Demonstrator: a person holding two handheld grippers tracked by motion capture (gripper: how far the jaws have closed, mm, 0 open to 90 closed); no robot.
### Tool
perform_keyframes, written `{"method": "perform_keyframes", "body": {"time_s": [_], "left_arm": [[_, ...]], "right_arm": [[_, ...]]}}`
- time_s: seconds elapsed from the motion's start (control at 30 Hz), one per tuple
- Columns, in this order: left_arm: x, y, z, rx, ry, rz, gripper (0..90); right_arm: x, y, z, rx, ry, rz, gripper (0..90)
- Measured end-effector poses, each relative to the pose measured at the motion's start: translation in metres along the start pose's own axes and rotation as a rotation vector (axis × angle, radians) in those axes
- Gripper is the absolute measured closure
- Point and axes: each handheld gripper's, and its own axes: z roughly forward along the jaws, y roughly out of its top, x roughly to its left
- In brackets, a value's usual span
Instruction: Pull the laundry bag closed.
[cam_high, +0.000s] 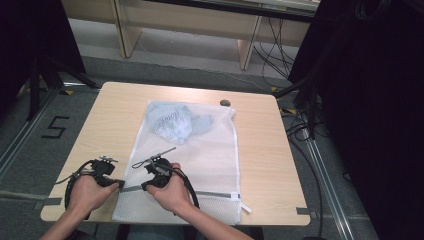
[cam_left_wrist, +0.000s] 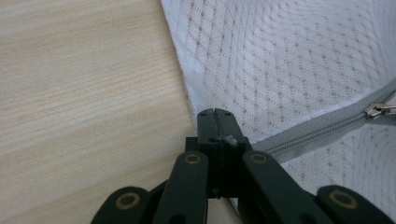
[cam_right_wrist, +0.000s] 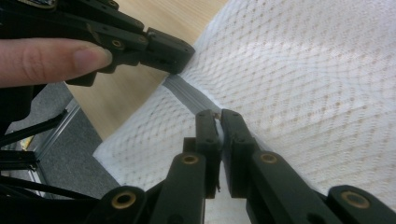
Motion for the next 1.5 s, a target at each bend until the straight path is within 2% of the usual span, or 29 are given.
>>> {"method": "perform_keyframes", "body": {"time_s": [0.03,0.07,0.17,0.2,0.23,0.3,0.37,0.4,0.47,0.5,0.53,0.57,0.63,0.7,0.73,0.77,1.03,1.1,1.13,1.27,1.37,1.43,1.5], "left_arm": [[0.000,0.000,0.000,0.001,0.001,0.001,89.9],[0.000,0.000,0.000,0.001,0.001,0.001,89.9],[0.000,0.000,0.000,-0.002,0.005,-0.003,89.9],[-0.001,-0.001,0.001,-0.018,0.006,-0.004,89.9],[0.000,0.000,0.000,-0.002,0.002,0.000,89.9],[0.000,0.000,0.000,0.001,0.001,0.001,89.9],[-0.001,0.000,0.001,-0.015,0.009,-0.005,89.9],[0.000,0.000,0.000,-0.005,0.005,-0.004,89.9],[-0.001,-0.001,0.001,-0.020,0.007,-0.006,89.9],[0.000,0.000,0.000,0.001,0.003,0.001,89.9],[0.000,0.000,0.000,0.001,0.003,0.001,89.9],[-0.001,0.000,0.000,-0.010,0.007,-0.005,89.9],[-0.001,0.000,0.001,-0.011,0.005,-0.003,89.9],[0.000,0.000,0.000,0.000,0.002,-0.001,89.9],[0.000,0.000,0.000,0.000,0.003,0.001,89.9],[0.000,0.000,0.000,0.000,0.002,0.000,89.9],[0.000,0.000,0.000,0.000,0.002,0.003,89.9],[-0.001,0.000,0.000,0.003,0.006,0.007,89.9],[-0.001,0.000,0.000,0.002,0.005,0.005,89.9],[-0.001,0.001,0.000,0.002,0.005,0.005,89.9],[-0.001,0.001,0.001,-0.005,0.004,-0.003,89.9],[-0.001,0.001,0.000,0.003,0.006,0.013,89.9],[-0.002,0.001,0.001,-0.004,0.011,0.002,89.9]], "right_arm": [[-0.002,-0.001,-0.001,-0.003,0.005,-0.004,87.1],[-0.004,-0.001,0.000,-0.011,-0.002,-0.036,87.1],[-0.004,-0.001,-0.002,-0.009,0.004,-0.028,87.1],[-0.005,-0.002,-0.003,-0.012,0.003,-0.025,87.1],[-0.005,-0.002,-0.003,-0.012,0.003,-0.025,87.1],[-0.004,-0.003,-0.006,-0.004,0.000,0.004,87.1],[-0.004,-0.004,-0.006,-0.006,-0.002,-0.001,87.1],[-0.003,-0.004,-0.007,-0.003,0.002,0.007,87.1],[-0.003,-0.005,-0.007,-0.002,0.000,0.002,87.0],[-0.004,-0.005,-0.007,-0.009,0.003,-0.004,87.1],[-0.004,-0.005,-0.007,-0.009,0.003,-0.004,87.1],[-0.007,-0.005,-0.007,-0.014,0.004,-0.027,87.1],[-0.007,-0.006,-0.007,-0.016,0.002,-0.028,87.1],[-0.008,-0.006,-0.008,-0.013,-0.011,-0.020,87.1],[-0.008,-0.006,-0.009,-0.004,-0.016,0.009,87.1],[-0.009,-0.007,-0.011,-0.004,-0.015,0.015,87.1],[-0.012,-0.008,-0.014,-0.004,-0.006,0.013,87.1],[-0.012,-0.009,-0.015,0.003,-0.001,0.029,87.1],[-0.015,-0.009,-0.015,-0.014,0.004,-0.007,87.1],[-0.013,-0.010,-0.017,0.004,0.006,0.026,87.1],[-0.014,-0.011,-0.016,0.002,0.005,0.014,87.1],[-0.013,-0.011,-0.016,0.009,0.003,0.014,87.1],[-0.014,-0.011,-0.016,0.007,0.000,0.006,87.1]]}}
